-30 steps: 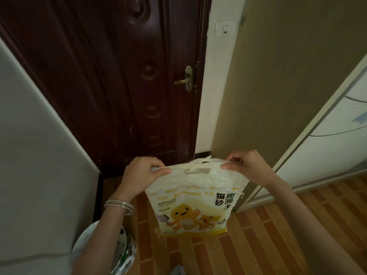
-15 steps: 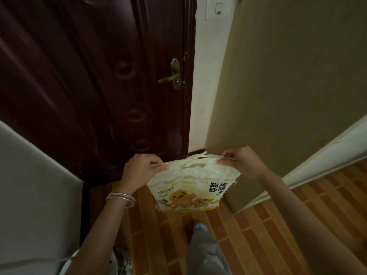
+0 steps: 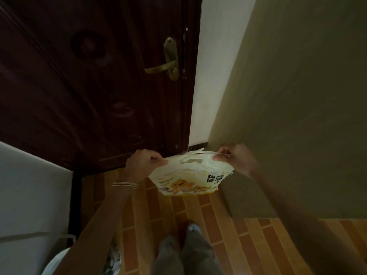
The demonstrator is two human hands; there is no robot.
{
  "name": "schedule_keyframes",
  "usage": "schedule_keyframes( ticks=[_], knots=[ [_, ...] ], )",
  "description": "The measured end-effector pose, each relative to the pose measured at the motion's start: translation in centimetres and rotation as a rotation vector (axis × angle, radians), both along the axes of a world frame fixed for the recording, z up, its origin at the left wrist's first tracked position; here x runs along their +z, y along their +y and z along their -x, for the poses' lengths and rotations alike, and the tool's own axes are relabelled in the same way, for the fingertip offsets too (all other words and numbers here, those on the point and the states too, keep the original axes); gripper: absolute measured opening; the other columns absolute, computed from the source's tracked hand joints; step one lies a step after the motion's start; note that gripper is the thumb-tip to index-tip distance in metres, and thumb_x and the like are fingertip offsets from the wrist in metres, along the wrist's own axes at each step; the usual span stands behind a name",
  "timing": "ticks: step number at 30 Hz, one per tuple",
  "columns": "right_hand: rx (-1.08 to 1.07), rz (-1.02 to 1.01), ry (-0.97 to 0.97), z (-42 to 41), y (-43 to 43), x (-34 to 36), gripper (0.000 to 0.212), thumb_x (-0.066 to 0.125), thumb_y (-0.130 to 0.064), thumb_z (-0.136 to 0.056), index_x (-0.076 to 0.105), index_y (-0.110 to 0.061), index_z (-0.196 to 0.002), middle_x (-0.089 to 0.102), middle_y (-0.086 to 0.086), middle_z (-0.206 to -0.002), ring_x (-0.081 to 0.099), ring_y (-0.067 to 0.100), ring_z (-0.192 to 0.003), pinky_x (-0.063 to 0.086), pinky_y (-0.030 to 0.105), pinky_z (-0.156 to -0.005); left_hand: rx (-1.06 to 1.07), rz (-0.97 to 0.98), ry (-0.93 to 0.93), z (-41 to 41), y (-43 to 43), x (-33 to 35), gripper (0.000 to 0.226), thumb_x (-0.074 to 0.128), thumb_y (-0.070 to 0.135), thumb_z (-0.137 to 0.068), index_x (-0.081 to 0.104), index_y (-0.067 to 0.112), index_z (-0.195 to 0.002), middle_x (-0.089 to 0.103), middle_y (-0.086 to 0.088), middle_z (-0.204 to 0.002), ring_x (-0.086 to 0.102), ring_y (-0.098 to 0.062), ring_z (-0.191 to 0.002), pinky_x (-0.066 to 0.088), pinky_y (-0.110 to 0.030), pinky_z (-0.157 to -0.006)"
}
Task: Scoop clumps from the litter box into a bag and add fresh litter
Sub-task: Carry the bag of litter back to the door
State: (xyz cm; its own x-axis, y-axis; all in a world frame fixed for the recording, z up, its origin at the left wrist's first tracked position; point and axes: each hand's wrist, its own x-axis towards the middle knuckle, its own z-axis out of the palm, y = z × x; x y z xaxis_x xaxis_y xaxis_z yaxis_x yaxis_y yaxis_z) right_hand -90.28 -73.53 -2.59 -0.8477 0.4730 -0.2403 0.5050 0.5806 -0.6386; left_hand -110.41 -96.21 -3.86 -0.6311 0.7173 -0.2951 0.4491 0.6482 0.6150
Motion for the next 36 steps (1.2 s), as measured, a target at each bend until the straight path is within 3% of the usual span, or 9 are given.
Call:
schedule_keyframes(
  ticks=[3,8,16,23,26,31,36],
  knots=[
    [-0.019,0.033,-0.023,1.7,2.1,-3.6,0.008,0.069,-0.042,-0.076,0.064,-0.036,-0.074,0.068,-0.01,-0.081,0.062,0.011,-0.08,0.047,0.036,-0.072,0.015,0.024,-0.011,1.5,2.3,-3.4,0.019,0.067,0.057,-0.073,0.064,0.04,-0.065,0.064,0.015,-0.073,0.062,-0.009,-0.078,0.043,-0.029,-0.069],
    [-0.068,0.015,-0.028,4.4,5.0,-11.2,0.007,0.069,-0.036,-0.079,0.064,-0.031,-0.075,0.06,-0.013,-0.073,0.057,0.01,-0.077,0.042,0.033,-0.069,0.05,-0.004,0.041,3.9,6.1,-11.4,0.017,0.069,0.043,-0.079,0.074,0.027,-0.083,0.061,0.015,-0.074,0.058,-0.009,-0.08,0.041,-0.028,-0.073],
    [-0.221,0.002,-0.029,7.4,8.6,-28.4,0.019,0.069,-0.038,-0.079,0.068,-0.021,-0.089,0.069,0.0,-0.091,0.06,0.015,-0.086,0.039,0.028,-0.067,0.068,-0.019,0.045,6.4,10.8,-28.3,0.018,0.068,0.045,-0.079,0.073,0.028,-0.083,0.07,0.01,-0.088,0.062,-0.013,-0.086,0.049,-0.036,-0.08],
    [-0.302,-0.051,-0.03,11.2,12.0,-40.8,0.027,0.065,-0.041,-0.081,0.068,-0.019,-0.096,0.071,0.002,-0.097,0.063,0.02,-0.093,0.038,0.028,-0.066,0.091,-0.029,0.084,9.4,15.1,-40.3,0.021,0.066,0.045,-0.081,0.074,0.027,-0.088,0.07,0.009,-0.093,0.061,-0.012,-0.087,0.038,-0.027,-0.071],
    [-0.327,-0.053,-0.051,12.4,13.2,-45.3,0.027,0.065,-0.043,-0.081,0.068,-0.021,-0.097,0.07,0.002,-0.099,0.062,0.021,-0.095,0.045,0.032,-0.072,0.108,-0.012,0.077,10.5,16.6,-44.5,0.023,0.067,0.046,-0.08,0.074,0.027,-0.09,0.071,0.007,-0.094,0.062,-0.015,-0.088,0.039,-0.027,-0.071],
    [-0.37,-0.101,-0.078,13.9,14.8,-50.6,0.028,0.06,-0.047,-0.084,0.066,-0.023,-0.098,0.069,0.005,-0.095,0.062,0.024,-0.09,0.043,0.032,-0.068,0.158,-0.042,0.073,11.8,18.9,-49.6,0.025,0.067,0.046,-0.08,0.074,0.025,-0.091,0.07,0.003,-0.096,0.062,-0.02,-0.091,0.042,-0.028,-0.072],
    [-0.355,-0.148,-0.002,16.3,16.5,-50.9,0.027,0.063,-0.041,-0.084,0.066,-0.018,-0.099,0.067,0.0,-0.094,0.06,0.018,-0.088,0.048,0.032,-0.072,0.198,-0.16,0.115,13.4,20.9,-50.9,0.023,0.068,0.04,-0.081,0.074,0.02,-0.091,0.069,-0.002,-0.099,0.062,-0.024,-0.093,0.047,-0.035,-0.077]
  ],
)
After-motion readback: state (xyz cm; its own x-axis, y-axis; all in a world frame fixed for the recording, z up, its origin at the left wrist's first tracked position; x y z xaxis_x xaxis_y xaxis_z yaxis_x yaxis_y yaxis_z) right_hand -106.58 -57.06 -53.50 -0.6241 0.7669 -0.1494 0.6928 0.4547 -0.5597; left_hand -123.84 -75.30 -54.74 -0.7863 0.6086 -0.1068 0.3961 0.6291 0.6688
